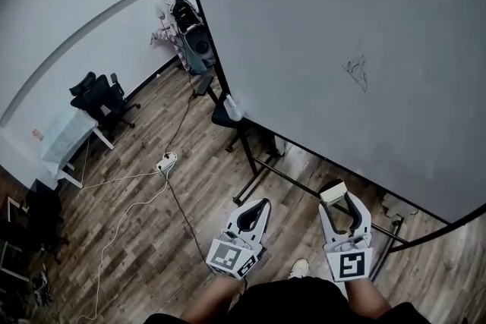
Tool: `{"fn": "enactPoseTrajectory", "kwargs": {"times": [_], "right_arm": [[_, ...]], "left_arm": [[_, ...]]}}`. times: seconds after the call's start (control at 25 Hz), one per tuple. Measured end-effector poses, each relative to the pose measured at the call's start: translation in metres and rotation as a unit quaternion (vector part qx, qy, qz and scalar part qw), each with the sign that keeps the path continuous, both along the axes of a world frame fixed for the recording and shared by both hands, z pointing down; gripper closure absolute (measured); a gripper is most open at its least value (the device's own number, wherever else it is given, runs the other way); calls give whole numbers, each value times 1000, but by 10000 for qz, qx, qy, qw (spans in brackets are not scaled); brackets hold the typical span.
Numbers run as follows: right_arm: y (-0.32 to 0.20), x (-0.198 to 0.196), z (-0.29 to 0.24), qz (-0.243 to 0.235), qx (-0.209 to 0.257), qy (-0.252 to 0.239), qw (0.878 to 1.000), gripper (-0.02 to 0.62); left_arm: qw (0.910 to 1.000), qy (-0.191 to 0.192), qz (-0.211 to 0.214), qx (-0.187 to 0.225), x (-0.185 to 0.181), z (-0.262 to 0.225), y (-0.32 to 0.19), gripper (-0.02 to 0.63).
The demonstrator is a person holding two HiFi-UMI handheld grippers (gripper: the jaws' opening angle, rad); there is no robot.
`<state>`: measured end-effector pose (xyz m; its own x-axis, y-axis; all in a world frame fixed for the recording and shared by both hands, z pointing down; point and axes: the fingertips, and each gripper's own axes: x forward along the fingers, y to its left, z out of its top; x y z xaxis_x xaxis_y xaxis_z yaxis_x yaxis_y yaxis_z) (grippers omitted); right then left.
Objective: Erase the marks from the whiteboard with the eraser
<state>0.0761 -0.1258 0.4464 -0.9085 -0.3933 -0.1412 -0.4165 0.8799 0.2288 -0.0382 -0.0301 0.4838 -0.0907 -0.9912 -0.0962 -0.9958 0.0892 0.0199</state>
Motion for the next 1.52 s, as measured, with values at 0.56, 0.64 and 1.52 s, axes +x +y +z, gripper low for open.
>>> {"fn": "enactPoseTrajectory", "kwargs": {"times": [0.56,0.64,1.52], "right_arm": [[-92,-26,-45,1041,555,-102,9930,351],[-97,-35,-52,1192,801,-14,9896,351],[-183,-131,-112,3852,1186,768,9119,351]], "left_arm": [[9969,-346,597,373,-51,-40,-105,584],[9947,-356,824,503,-57,-49,-119,584],[9549,-640,2824,659,-149,-117,-251,584]]}}
